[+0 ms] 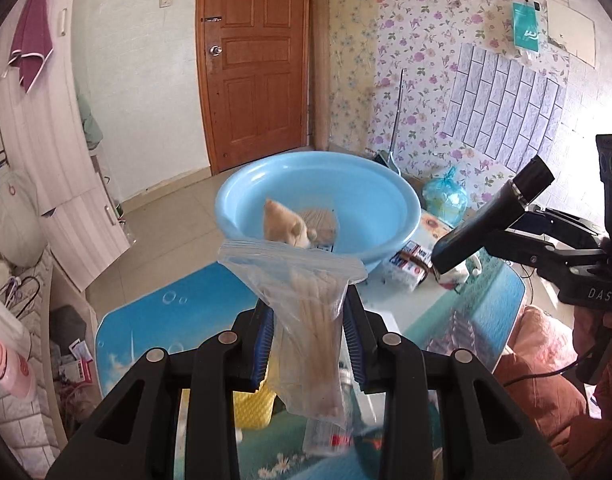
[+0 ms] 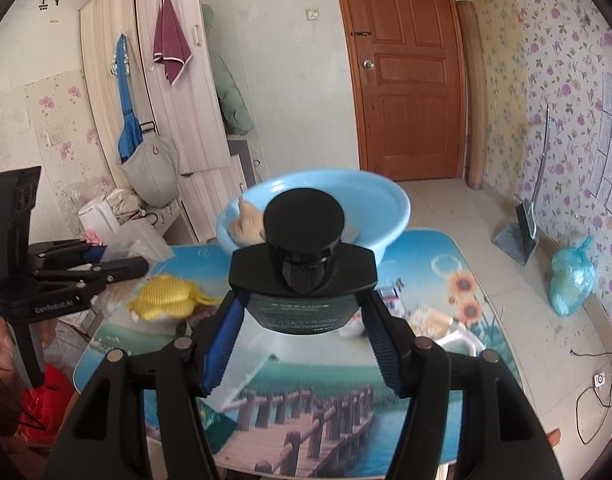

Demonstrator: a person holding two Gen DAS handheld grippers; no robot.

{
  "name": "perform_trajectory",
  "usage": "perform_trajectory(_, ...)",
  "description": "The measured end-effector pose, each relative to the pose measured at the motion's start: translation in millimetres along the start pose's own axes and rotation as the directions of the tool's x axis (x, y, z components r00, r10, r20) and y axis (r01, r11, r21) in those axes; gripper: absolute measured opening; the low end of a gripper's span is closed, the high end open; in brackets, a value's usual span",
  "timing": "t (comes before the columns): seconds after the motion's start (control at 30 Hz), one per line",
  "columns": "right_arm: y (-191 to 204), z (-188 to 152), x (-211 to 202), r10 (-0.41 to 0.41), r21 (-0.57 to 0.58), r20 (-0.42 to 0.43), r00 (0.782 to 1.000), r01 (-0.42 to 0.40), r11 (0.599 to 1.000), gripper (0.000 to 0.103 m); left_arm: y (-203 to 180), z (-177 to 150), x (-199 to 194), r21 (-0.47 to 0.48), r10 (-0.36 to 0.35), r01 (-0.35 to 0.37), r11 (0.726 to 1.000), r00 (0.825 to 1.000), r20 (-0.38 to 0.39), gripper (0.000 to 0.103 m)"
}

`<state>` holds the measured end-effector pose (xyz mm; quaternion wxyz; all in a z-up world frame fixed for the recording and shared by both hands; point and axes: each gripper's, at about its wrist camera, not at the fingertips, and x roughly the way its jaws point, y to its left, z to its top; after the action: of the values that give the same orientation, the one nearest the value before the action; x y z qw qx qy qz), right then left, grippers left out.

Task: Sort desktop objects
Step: 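Drop the swab bag into the basin while the right drops the black box in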

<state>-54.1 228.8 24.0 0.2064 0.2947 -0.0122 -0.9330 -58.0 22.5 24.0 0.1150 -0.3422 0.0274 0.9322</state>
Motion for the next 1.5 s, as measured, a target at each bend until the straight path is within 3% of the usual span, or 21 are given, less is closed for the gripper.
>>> perform_trajectory(0.67,-16.2,31.9,58.1,0.017,0.001,-0.002,1.0,-0.017,1.0,0.06,-18.3,59.6,80.6,0.059,-0.051,0.052,0.997,0.999,-0.006,0.036)
perform_trajectory(0.8,-20.0,30.3,67.6,0.018,0.009,-0.021,1.0,-0.018,1.0,0.06,-19.8,62.1,90.7,0.053,-0.076,0.077,0.996,0.997,-0.017,0.069)
perform_trajectory(0.83,-20.6,29.2,70.0,0.021,0.011,-0.027,0.999,-0.02,1.0,0.06,-19.4,62.0,91.5,0.051,-0.09,0.091,0.995,0.996,-0.016,0.072)
perform_trajectory(1.27,-12.2,18.4,84.7,0.029,-0.014,-0.094,0.995,-0.03,0.999,0.061,-9.8,41.8,77.6,0.029,-0.063,0.064,0.998,0.997,-0.034,0.074)
perform_trajectory(1.5,-7.3,16.5,75.2,0.032,-0.013,-0.081,0.996,-0.033,0.999,0.062,2.5,22.7,66.4,-0.002,-0.049,0.049,0.999,0.998,-0.047,0.074)
